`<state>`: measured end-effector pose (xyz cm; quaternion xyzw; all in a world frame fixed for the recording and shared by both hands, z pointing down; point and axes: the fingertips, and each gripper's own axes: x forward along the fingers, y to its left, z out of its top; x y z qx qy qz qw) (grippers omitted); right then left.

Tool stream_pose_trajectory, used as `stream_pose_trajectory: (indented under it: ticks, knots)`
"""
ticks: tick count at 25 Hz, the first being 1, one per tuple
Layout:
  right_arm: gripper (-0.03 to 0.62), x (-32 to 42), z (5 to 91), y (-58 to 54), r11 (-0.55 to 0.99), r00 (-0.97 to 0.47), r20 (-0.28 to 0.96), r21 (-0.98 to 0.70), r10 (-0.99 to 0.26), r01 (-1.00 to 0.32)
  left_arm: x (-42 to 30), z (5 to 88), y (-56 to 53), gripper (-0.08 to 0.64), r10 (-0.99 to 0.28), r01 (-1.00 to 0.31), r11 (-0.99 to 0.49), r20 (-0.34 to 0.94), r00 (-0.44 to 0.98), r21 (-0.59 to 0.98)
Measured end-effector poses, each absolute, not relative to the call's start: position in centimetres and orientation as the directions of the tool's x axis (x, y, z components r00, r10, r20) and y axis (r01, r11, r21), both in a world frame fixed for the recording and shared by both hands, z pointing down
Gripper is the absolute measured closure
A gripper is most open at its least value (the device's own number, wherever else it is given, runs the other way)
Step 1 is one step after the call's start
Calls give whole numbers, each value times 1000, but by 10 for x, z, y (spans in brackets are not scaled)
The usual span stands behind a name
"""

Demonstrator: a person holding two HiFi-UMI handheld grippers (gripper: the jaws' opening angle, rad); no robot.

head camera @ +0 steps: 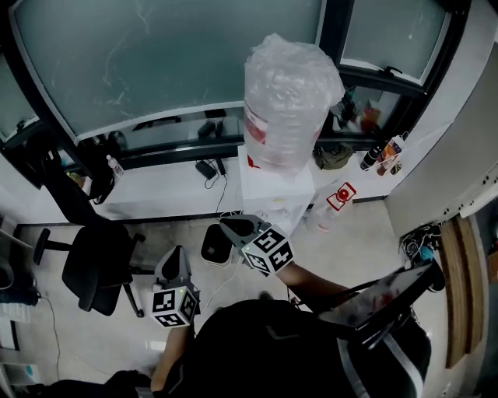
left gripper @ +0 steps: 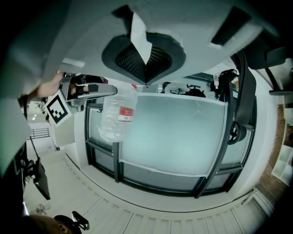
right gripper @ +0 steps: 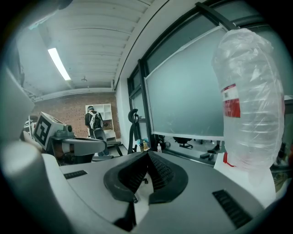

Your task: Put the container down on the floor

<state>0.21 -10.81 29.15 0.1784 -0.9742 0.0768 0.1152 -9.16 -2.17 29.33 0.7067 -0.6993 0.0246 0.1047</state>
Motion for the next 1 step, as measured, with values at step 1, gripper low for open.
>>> stream_pose_trajectory:
  ticks: [1]
  knots:
    - [584, 3, 292, -108, 922, -908, 249, -112, -336, -372, -92, 293, -22, 554, -983, -994, -6, 183, 26, 108]
